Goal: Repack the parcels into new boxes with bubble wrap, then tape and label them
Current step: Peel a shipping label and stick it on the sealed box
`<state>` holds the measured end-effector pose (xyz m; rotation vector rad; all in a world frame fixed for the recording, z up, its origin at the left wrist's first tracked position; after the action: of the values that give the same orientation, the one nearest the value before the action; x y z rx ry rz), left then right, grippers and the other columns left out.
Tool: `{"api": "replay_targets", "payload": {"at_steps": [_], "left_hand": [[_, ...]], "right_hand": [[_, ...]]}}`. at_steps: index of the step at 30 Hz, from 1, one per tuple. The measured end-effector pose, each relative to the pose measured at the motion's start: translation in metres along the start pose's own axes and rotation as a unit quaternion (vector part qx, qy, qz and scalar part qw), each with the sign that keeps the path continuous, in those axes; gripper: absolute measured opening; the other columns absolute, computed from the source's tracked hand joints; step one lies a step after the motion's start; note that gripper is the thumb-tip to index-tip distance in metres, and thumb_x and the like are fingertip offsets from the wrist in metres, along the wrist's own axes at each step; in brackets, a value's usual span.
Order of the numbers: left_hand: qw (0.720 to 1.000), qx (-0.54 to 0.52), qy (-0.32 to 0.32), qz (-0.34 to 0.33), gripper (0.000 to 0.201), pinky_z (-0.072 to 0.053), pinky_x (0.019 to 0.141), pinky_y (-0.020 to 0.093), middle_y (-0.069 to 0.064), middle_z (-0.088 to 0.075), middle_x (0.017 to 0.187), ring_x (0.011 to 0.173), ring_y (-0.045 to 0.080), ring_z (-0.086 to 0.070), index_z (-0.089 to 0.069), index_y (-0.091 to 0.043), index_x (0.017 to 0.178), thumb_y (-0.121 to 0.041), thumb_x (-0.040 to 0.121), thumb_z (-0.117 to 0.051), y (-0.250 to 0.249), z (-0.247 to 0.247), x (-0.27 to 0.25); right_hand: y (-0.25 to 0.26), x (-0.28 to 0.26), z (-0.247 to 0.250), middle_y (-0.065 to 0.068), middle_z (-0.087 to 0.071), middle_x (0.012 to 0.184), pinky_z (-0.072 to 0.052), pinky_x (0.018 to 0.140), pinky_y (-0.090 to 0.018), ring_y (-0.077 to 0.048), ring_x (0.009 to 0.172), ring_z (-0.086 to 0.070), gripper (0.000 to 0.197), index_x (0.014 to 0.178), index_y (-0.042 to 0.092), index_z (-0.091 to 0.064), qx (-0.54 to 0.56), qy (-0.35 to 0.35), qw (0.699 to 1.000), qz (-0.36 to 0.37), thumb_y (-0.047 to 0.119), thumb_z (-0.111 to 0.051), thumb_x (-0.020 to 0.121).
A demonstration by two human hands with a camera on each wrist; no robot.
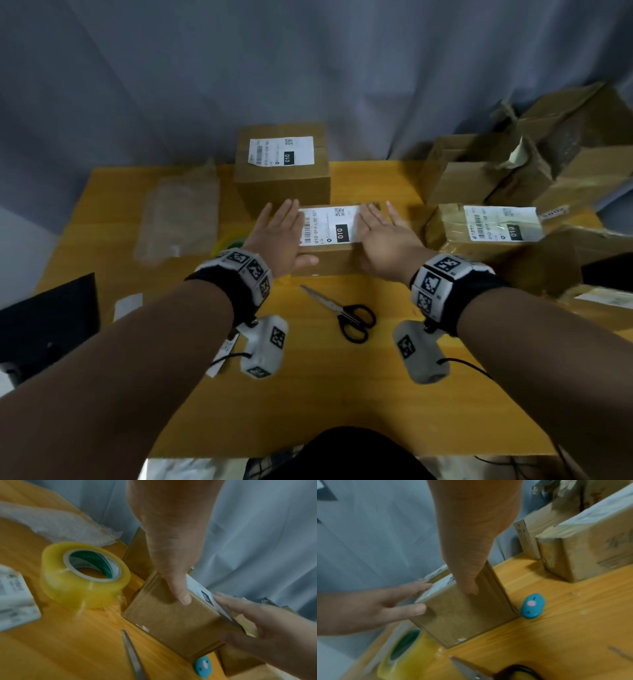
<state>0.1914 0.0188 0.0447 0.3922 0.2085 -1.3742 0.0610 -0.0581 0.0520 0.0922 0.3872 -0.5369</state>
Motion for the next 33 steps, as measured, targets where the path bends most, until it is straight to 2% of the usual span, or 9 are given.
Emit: {"api": "replay_targets", "payload": {"at_steps": [4,7,9,13,17,21,26,29,33], "left_hand": [[0.998,-0.061,-0.007,-0.013,0.098,0.002,0.117,0.044,0.003,0.013,0.159,0.147,0.019,0.007,0.012,-0.014,0.15,-0.067,0.086,-0.04,-0.017,-0.001,0.011],[0.993,-0.107,0.008,0.039,0.105,-0.004,0.118,0.047,0.004,0.017,0.158,0.146,0.022,0.007,0.013,-0.014,0.15,-0.067,0.083,-0.049,-0.004,-0.007,0.012],[0.986,-0.153,0.014,0.065,0.11,-0.014,0.116,0.049,0.009,0.01,0.159,0.145,0.029,-0.003,0.006,-0.017,0.15,-0.065,0.077,-0.06,0.008,-0.005,0.012],[0.979,-0.19,-0.016,0.069,0.112,-0.033,0.106,0.045,0.008,-0.029,0.145,0.131,0.028,-0.033,-0.015,-0.019,0.145,-0.057,0.061,-0.078,0.02,0.01,0.012],[0.971,-0.237,-0.034,0.025,0.122,-0.041,0.103,0.035,0.003,-0.022,0.143,0.127,0.021,-0.039,-0.006,-0.013,0.149,-0.053,0.061,-0.08,0.011,0.033,0.012],[0.966,-0.242,-0.082,-0.036,0.118,-0.038,0.098,0.023,0.002,-0.024,0.143,0.123,0.017,-0.041,-0.013,-0.012,0.148,-0.047,0.06,-0.083,-0.001,0.077,0.02],[0.93,-0.348,-0.098,-0.065,0.109,-0.034,0.101,0.023,0.003,-0.03,0.148,0.13,0.016,-0.04,-0.013,-0.013,0.15,-0.039,0.069,-0.081,-0.005,0.111,0.05],[0.906,-0.399,-0.134,-0.031,0.092,-0.036,0.105,0.028,0.004,-0.036,0.147,0.131,0.017,-0.042,-0.021,-0.014,0.149,-0.035,0.078,-0.075,0.002,0.113,0.062],[0.903,-0.398,-0.16,0.028,0.071,-0.03,0.105,0.028,0.004,-0.039,0.145,0.13,0.016,-0.039,-0.029,-0.014,0.146,-0.028,0.087,-0.065,0.013,0.11,0.068]], "right_hand": [[0.026,0.014,0.004,-0.005,0.016,0.159,0.013,0.116,-0.049,-0.019,0.147,0.013,0.094,0.15,0.014,0.015,0.024,0.02,0.999,0.033,0.044,-0.052,0.091],[0.016,0.018,-0.008,-0.006,0.022,0.158,0.013,0.116,-0.052,-0.019,0.146,0.016,0.098,0.149,0.012,0.019,0.039,0.049,0.998,-0.009,0.044,-0.052,0.09],[0.003,0.017,-0.007,-0.007,0.021,0.158,0.008,0.117,-0.052,-0.021,0.146,0.015,0.102,0.149,0.011,0.018,0.061,0.05,0.996,-0.04,0.043,-0.056,0.088],[-0.014,0.02,0.005,-0.01,0.002,0.16,-0.007,0.117,-0.051,-0.027,0.145,-0.004,0.109,0.151,0.013,0.007,0.051,0.02,0.997,-0.047,0.05,-0.065,0.078],[-0.025,0.021,0.016,-0.007,-0.024,0.15,-0.003,0.116,-0.052,-0.027,0.139,-0.017,0.122,0.152,0.024,0.004,0.049,-0.016,0.998,-0.019,0.062,-0.072,0.064],[-0.053,0.012,0.038,-0.003,-0.032,0.134,-0.017,0.109,-0.047,-0.025,0.126,-0.029,0.126,0.149,0.029,0.001,0.075,-0.032,0.996,-0.043,0.067,-0.072,0.054],[-0.099,-0.002,0.087,-0.005,-0.028,0.133,-0.041,0.097,-0.046,-0.028,0.124,-0.028,0.112,0.146,0.028,-0.014,0.084,-0.077,0.987,-0.112,0.047,-0.079,0.057],[-0.116,0.003,0.103,-0.007,-0.029,0.131,-0.048,0.091,-0.045,-0.031,0.125,-0.028,0.108,0.144,0.024,-0.019,0.054,-0.102,0.983,-0.145,0.04,-0.08,0.057],[-0.124,0.031,0.105,-0.007,-0.029,0.131,-0.05,0.086,-0.043,-0.029,0.123,-0.03,0.106,0.144,0.022,-0.021,0.021,-0.084,0.983,-0.164,0.037,-0.082,0.059]]}}
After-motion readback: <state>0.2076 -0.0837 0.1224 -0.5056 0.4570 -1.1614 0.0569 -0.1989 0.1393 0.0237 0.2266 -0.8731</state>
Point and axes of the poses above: each hand's wrist, its own x-axis towards the middle knuckle, its own z-axis out of the back of the hand, y = z × x, the point moved 8 cm from there along x, towards the middle knuckle
